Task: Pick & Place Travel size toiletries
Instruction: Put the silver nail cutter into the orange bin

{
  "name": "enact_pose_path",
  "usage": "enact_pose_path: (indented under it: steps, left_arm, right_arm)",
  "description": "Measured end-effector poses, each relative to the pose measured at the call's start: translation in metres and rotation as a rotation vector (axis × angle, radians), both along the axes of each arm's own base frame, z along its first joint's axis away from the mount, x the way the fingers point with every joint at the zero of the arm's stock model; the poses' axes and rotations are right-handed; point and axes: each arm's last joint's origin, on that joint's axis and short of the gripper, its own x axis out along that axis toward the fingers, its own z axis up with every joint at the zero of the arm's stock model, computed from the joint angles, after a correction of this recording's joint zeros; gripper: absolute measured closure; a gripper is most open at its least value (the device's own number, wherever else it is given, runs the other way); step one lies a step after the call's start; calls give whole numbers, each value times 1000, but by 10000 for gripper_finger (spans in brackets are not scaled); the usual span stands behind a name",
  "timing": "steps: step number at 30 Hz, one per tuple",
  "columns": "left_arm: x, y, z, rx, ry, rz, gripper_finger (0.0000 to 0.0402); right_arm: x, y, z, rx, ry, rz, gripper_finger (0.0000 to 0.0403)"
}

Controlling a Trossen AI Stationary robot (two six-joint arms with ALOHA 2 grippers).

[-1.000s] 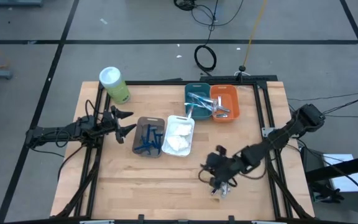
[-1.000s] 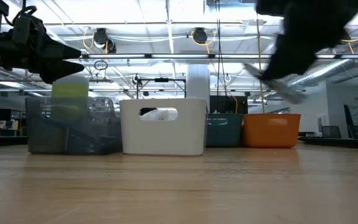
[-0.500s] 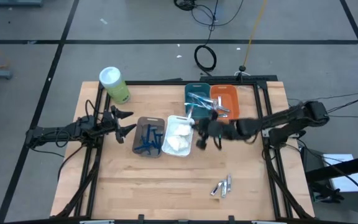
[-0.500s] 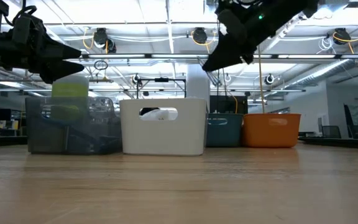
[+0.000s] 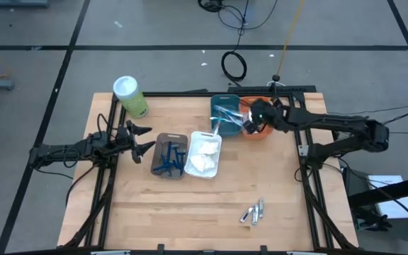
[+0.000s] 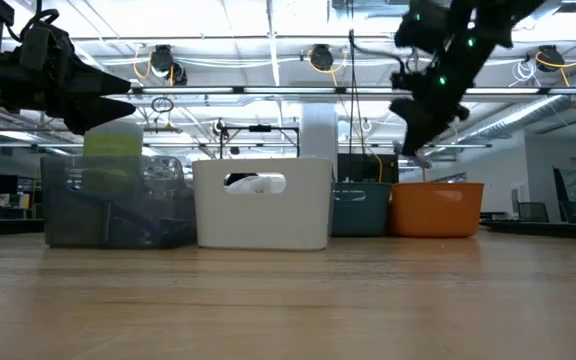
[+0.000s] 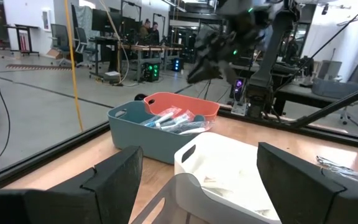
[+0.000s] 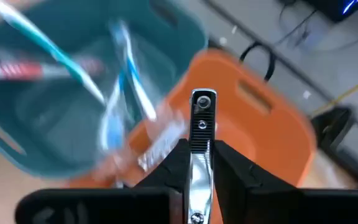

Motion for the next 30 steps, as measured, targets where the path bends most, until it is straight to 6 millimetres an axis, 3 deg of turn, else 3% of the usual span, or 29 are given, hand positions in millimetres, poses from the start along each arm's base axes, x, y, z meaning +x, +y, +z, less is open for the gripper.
enact_pose_path:
  steps: [7, 12, 23, 30]
  left_arm:
    - [0, 0, 0, 0, 0, 0, 96]
    - [0, 0, 0, 0, 0, 0, 96]
    - [0, 0, 0, 0, 0, 0, 96]
    - [0, 0, 0, 0, 0, -1, 96]
  right_arm:
    - [-20, -14, -45, 156, -22, -24, 363]
    - [-27, -15, -57, 180, -18, -39, 335]
    - [-27, -14, -57, 188, -30, -46, 239]
    - [-24, 10, -31, 323, -260, 208, 224]
